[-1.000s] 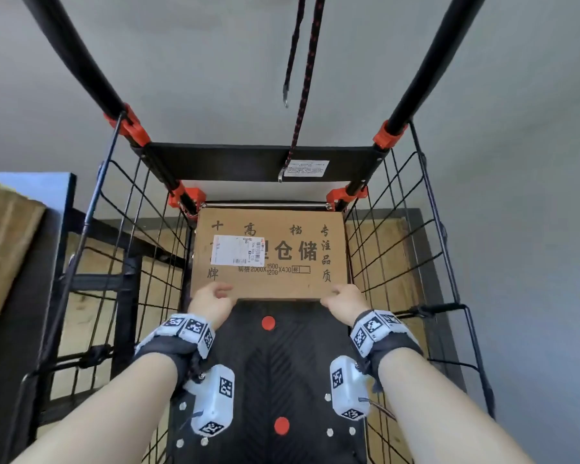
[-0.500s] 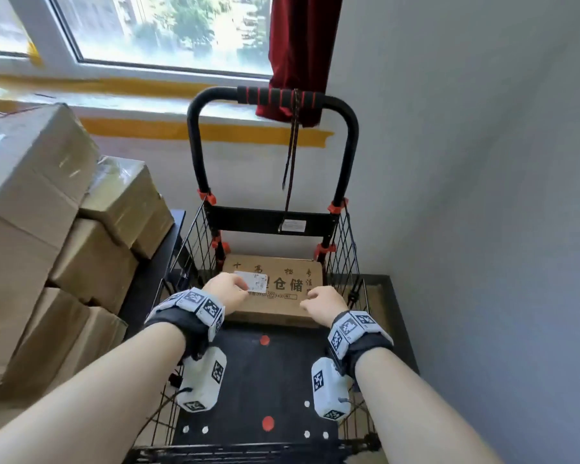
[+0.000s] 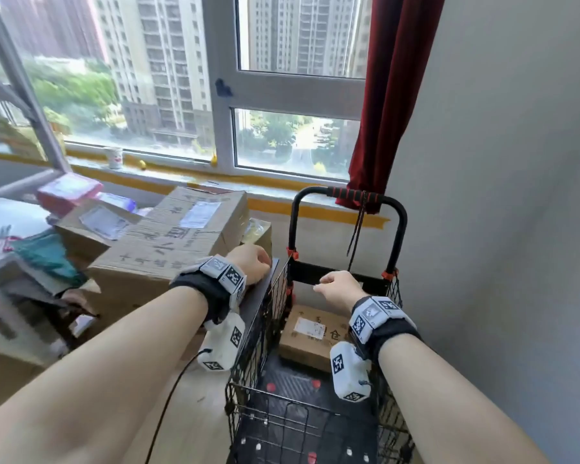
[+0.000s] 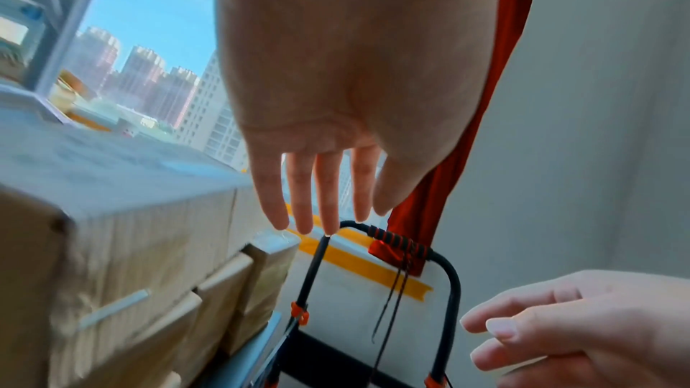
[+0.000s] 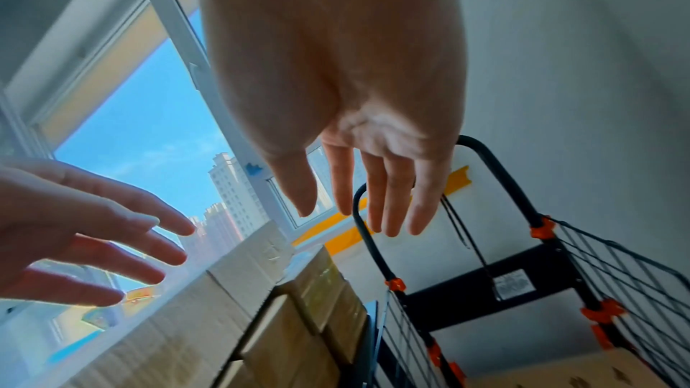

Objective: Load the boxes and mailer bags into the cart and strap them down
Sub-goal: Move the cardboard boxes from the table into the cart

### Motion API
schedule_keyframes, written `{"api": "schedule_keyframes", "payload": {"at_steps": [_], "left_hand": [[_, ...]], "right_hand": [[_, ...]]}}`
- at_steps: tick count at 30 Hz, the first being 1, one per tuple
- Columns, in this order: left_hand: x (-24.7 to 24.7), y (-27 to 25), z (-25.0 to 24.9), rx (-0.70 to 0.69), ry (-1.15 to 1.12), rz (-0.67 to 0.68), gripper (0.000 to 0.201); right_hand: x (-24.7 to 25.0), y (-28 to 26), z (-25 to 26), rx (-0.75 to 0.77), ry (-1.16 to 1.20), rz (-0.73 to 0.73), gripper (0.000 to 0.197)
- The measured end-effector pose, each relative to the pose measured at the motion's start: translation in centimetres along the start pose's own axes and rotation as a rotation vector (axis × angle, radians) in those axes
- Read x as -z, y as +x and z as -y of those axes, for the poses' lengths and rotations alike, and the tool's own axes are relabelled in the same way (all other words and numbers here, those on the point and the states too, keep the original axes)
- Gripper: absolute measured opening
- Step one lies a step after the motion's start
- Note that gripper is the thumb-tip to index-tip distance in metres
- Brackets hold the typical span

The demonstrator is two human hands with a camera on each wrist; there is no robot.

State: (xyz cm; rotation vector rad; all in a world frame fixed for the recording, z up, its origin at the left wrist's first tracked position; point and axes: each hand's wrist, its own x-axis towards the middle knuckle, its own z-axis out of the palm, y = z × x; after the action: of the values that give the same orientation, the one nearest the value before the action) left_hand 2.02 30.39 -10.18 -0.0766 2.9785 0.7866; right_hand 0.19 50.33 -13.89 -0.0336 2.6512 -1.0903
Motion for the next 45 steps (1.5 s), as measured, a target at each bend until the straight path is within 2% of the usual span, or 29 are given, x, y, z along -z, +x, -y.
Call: {"api": "schedule_keyframes", "payload": {"at_steps": [3, 8, 14, 19, 24, 28, 33, 37, 41, 43, 45], "left_hand": [[3.6, -1.4, 2.2, 0.012, 0.007, -0.066, 0.024], [8.5, -2.3, 8.6, 0.045, 0.01, -0.103, 0.027], [12.9, -1.7, 18.1, 0.08, 0.004, -0.073, 0.033], [13.6, -0.6, 25.0, 0.153, -0.048, -0.022, 0.045], [11.9, 0.8, 29.7, 0.257, -0.171, 0.017, 0.055], [10.3, 1.8, 32.4, 0.372, -0.356, 0.034, 0.062], [8.6, 2.0, 33.9, 0.441, -0.594, 0.064, 0.061], [8.3, 1.5, 34.3, 0.441, -0.675, 0.08, 0.066], [8.1, 0.9, 34.4, 0.475, -0.918, 0.1, 0.057], [8.2, 0.6, 34.2, 0.477, -1.008, 0.104, 0.05], [8.5, 0.2, 33.8, 0.464, -1.068, 0.096, 0.043]], "right_hand": [[-1.4, -0.9, 3.6, 0.049, 0.006, 0.011, 0.039], [-4.9, -1.1, 9.2, 0.087, 0.05, 0.0, 0.037], [-10.6, -0.9, 13.8, 0.056, 0.141, -0.03, 0.048], [-15.4, -0.3, 15.5, -0.066, 0.233, 0.0, 0.063], [-18.2, 1.2, 15.9, -0.193, 0.393, 0.032, 0.065], [-20.0, 2.8, 15.8, -0.253, 0.509, 0.031, 0.069], [-21.5, 3.7, 15.7, -0.302, 0.642, 0.085, 0.042], [-21.9, 3.7, 15.5, -0.285, 0.691, 0.113, 0.031], [-21.5, 3.4, 15.0, -0.294, 0.736, 0.132, 0.019], [-21.2, 3.1, 14.8, -0.295, 0.736, 0.137, 0.019], [-20.8, 2.5, 14.8, -0.286, 0.742, 0.134, 0.032]]}}
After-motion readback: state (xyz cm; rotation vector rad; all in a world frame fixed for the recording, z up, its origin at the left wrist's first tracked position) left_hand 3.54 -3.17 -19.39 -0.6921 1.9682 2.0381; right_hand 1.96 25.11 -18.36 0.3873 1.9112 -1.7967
